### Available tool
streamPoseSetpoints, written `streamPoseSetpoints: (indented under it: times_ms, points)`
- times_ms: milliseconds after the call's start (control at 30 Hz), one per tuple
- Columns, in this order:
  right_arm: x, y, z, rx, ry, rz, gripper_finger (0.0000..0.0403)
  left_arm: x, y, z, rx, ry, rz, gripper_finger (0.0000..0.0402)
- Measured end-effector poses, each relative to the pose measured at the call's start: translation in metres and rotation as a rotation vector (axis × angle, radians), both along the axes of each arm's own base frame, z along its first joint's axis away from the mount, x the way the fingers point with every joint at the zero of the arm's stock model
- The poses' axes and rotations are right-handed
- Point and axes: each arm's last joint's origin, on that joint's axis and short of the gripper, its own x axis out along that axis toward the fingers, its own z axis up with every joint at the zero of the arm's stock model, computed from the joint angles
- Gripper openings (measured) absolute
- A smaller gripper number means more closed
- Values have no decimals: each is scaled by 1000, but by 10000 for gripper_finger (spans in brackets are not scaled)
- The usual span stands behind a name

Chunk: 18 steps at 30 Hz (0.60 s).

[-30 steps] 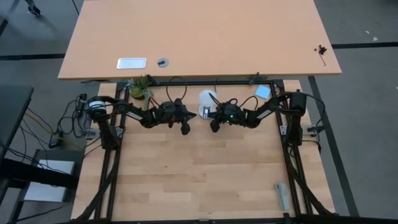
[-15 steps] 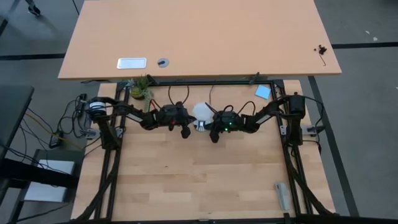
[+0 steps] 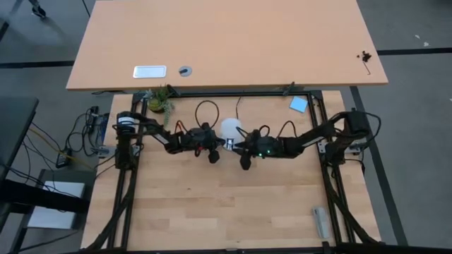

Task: Screw lightbulb
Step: Remove the white lightbulb from the desk lamp

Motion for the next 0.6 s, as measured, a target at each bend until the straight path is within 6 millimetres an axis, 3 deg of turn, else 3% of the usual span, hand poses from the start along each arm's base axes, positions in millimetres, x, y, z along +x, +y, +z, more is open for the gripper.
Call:
streamPoseSetpoints:
  times_ms: [300, 600]
  points:
    - [-1, 16, 5, -119, -81, -264, 206, 2, -4, -3, 9, -23, 14, 19]
    - [6, 9, -4, -156, -123, -296, 219, 2, -4, -3, -3, -34, 24, 19]
